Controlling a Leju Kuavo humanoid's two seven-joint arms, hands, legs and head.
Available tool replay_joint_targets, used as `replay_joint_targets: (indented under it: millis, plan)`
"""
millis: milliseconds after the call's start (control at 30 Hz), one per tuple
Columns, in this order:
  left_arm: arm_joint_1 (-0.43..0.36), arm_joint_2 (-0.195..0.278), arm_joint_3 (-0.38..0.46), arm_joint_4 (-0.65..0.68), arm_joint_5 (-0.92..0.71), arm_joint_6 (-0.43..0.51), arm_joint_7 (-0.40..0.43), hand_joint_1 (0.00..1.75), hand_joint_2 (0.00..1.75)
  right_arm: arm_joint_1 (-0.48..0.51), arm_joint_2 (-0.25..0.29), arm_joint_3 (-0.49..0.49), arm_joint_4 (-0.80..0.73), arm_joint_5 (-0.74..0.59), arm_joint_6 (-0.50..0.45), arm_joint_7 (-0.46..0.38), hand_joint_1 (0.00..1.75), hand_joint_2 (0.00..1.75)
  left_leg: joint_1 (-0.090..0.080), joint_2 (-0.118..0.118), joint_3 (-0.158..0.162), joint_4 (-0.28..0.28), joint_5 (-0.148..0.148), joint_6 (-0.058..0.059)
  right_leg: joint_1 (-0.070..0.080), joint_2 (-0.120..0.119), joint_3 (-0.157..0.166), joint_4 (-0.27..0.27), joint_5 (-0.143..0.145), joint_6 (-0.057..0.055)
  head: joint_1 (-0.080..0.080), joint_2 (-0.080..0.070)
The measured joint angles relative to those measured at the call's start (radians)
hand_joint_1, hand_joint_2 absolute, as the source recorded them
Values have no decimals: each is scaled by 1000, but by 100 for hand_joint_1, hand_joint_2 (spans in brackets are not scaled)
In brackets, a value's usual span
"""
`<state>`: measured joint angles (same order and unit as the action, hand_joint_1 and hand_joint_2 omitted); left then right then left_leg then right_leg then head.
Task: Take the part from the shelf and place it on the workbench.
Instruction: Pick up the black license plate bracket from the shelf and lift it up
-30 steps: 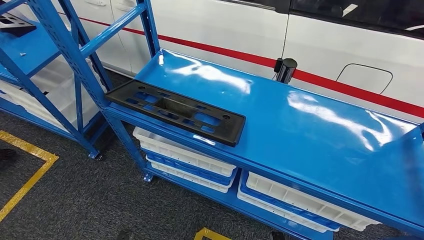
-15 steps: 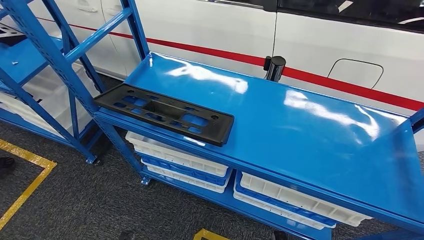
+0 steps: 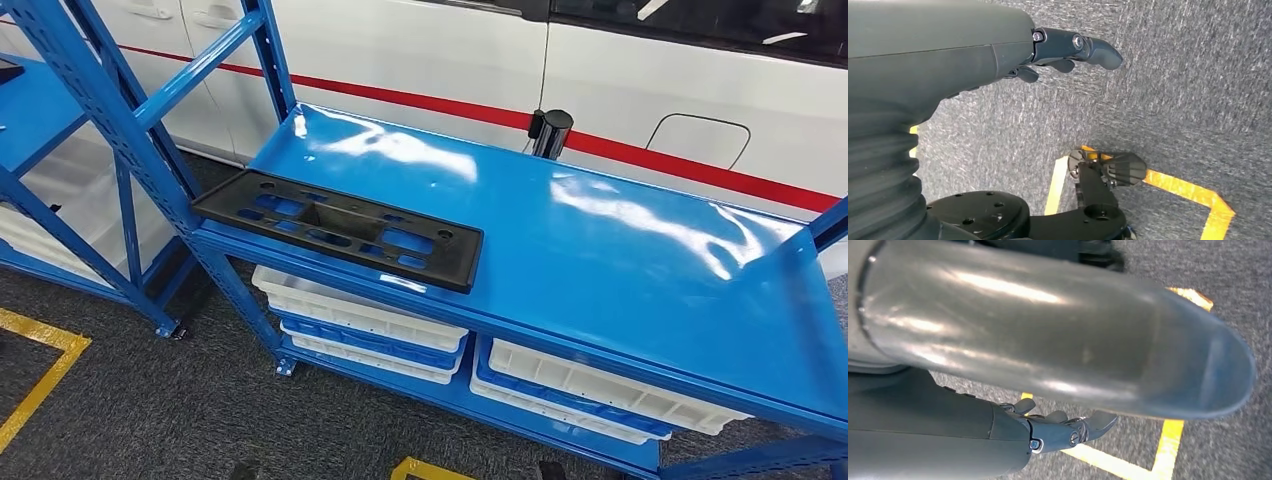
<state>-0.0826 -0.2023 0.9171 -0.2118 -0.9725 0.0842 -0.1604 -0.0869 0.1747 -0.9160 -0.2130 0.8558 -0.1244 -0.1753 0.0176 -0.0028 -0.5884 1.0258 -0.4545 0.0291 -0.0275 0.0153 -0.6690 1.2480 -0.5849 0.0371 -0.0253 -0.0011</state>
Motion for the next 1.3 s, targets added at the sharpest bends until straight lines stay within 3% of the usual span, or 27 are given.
replay_joint_targets:
  millis: [33,67,167,233,300,367,433,500,533,567,633,700,767,867,900,967,1033,1067,1100,1200,1233,1300]
  plan:
    - [0,0,0,0,0,0,1,0,175,1,0,0,0,0,0,1,0,0,-3,5,-1,0,0,1,1,-1,-18,34,-8,1,0,0]
    - [0,0,0,0,-1,0,2,0,175,2,0,0,1,0,0,1,0,0,-6,8,0,0,-1,2,3,-3,-17,28,1,4,0,0]
    - [0,0,0,0,-2,0,3,0,175,1,0,-1,1,0,0,2,0,0,-11,18,4,1,-2,0,13,-25,76,-158,74,11,1,0]
    - [-1,0,0,0,-5,0,3,0,175,-3,-1,-1,1,0,0,2,0,0,-14,24,6,2,-5,-6,21,-38,112,-238,102,2,1,0]
    - [-1,0,0,0,-7,0,4,0,175,-3,-1,-1,1,-1,0,2,0,0,-14,30,9,0,-7,-16,25,-31,111,-247,111,-10,1,0]
    - [-1,-1,0,0,-8,0,4,0,175,-1,-1,-1,1,-1,0,2,0,0,-10,29,6,15,-20,-26,15,-22,119,-252,121,-24,-1,0]
    - [-1,-1,0,0,-9,0,4,0,175,-1,0,-2,1,-1,0,2,0,0,-6,17,-27,101,-74,-36,5,-14,128,-255,127,-33,-7,0]
    - [0,0,0,0,-9,0,5,0,175,-1,0,-3,1,-1,1,2,0,0,-4,9,-87,232,-136,-43,6,-5,129,-255,128,-35,-11,0]
    - [1,0,0,0,-9,0,5,0,175,-1,0,-3,1,-1,2,2,0,0,-3,8,-108,273,-147,-47,6,1,130,-255,127,-35,-11,0]
    - [1,1,0,0,-9,0,6,0,175,-1,0,-4,1,-1,2,2,0,0,-1,7,-112,277,-136,-49,6,8,130,-254,127,-35,-11,0]
    - [2,3,1,0,-9,0,6,0,175,-1,1,-7,1,-1,3,2,0,0,8,2,-67,177,-69,-53,3,24,134,-252,125,-32,-11,0]
    - [2,4,1,1,-10,0,6,0,175,-1,1,-8,1,-1,3,2,0,0,15,-21,-8,53,-20,-57,4,38,134,-247,119,-22,-13,0]
    - [0,5,1,2,-10,0,7,0,175,-1,0,-9,1,-1,3,2,0,0,12,-34,9,11,-13,-50,6,45,126,-246,117,-10,-13,0]
    - [-3,5,1,2,-10,0,7,0,175,1,0,-10,2,-1,3,2,0,0,7,-20,7,4,-5,-23,4,38,112,-239,112,5,-12,0]
    - [-3,5,1,2,-9,0,7,0,175,0,0,-10,2,-1,3,2,0,0,7,-15,6,2,-2,-14,5,26,98,-211,96,4,-11,0]
    - [-3,5,2,2,-8,0,7,0,175,-1,0,-10,2,-1,3,2,0,0,5,-3,2,0,1,-3,6,3,41,-98,41,-5,-6,0]
    - [-2,5,2,2,-8,0,7,0,175,-1,0,-10,2,-1,3,2,0,0,2,11,-2,0,1,-1,6,-2,-20,19,-4,-7,-4,0]
    - [-2,5,2,2,-9,0,7,0,175,0,0,-10,3,-1,3,3,0,0,1,16,-3,0,1,-1,6,-3,-30,40,-7,-3,-4,0]
    - [-2,5,2,2,-10,0,7,0,175,1,0,-10,3,-1,2,3,0,0,0,22,-3,0,1,-1,6,-5,-18,17,7,3,-4,0]
    - [-3,5,2,2,-11,0,7,0,175,-1,0,-11,3,0,2,4,0,0,-3,35,2,1,-1,-5,9,-38,89,-186,82,13,-2,0]
    - [-3,5,2,2,-11,0,7,0,175,-2,-1,-11,3,0,1,4,0,0,-6,37,4,1,-2,-10,12,-47,110,-228,97,9,-2,0]
    - [-3,5,3,2,-11,0,7,0,175,-3,-1,-11,3,1,0,5,0,0,-8,43,9,0,-4,-22,19,-47,115,-244,108,-2,-3,0]
